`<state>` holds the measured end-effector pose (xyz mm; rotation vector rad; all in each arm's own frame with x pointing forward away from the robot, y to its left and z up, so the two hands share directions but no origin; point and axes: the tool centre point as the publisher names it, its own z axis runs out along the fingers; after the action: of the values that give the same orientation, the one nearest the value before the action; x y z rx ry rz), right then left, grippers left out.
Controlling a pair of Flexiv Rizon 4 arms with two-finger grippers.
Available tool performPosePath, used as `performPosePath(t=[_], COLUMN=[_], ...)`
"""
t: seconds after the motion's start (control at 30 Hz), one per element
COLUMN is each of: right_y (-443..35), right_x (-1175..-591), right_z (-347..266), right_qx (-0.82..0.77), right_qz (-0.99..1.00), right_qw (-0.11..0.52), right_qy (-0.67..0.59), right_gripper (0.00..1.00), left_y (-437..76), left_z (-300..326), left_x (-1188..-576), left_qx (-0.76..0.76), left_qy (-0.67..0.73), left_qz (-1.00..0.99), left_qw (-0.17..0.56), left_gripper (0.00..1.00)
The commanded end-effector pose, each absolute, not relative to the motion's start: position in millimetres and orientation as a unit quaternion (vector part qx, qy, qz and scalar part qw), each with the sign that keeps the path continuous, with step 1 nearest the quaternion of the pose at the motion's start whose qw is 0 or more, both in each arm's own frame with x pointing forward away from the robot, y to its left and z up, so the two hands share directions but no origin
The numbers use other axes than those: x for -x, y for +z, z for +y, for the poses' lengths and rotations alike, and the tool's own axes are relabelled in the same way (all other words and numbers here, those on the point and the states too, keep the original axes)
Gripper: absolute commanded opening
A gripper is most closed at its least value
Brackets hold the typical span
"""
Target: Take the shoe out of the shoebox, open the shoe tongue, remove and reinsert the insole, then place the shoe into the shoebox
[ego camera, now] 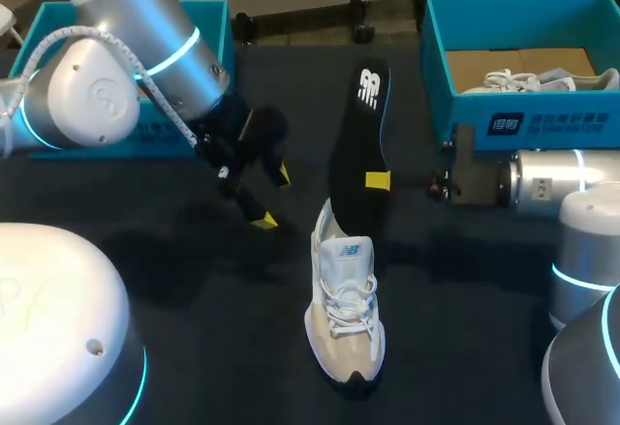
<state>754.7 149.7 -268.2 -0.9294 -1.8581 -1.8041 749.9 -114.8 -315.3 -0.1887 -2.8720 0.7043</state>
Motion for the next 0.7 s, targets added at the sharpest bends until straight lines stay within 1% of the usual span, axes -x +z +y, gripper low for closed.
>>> performPosePath(t=[0.03, 0.23, 0.4, 0.7], right_y=[-274.7, -274.3, -271.4, -276.3], right_x=[-754.5, -759.3, -763.0, -771.9], right_z=[159.7, 167.7, 171.3, 168.9], right_qx=[0.325, 0.310, 0.305, 0.296], right_qz=[-0.662, -0.660, -0.667, -0.682], right_qw=[0.190, 0.188, 0.169, 0.164], right_qy=[-0.648, -0.658, -0.659, -0.648], right_gripper=[0.00, 0.00, 0.00, 0.00], left_y=[-325.0, -334.8, -344.0, -351.3], left_z=[-123.5, -123.6, -128.5, -129.4], left_x=[-744.9, -737.8, -731.8, -726.0], left_qx=[0.045, 0.043, 0.045, 0.043], left_qy=[0.214, 0.202, 0.191, 0.173], left_qz=[-0.972, -0.973, -0.975, -0.977], left_qw=[0.088, 0.099, 0.105, 0.120], left_gripper=[1.00, 1.00, 1.00, 1.00])
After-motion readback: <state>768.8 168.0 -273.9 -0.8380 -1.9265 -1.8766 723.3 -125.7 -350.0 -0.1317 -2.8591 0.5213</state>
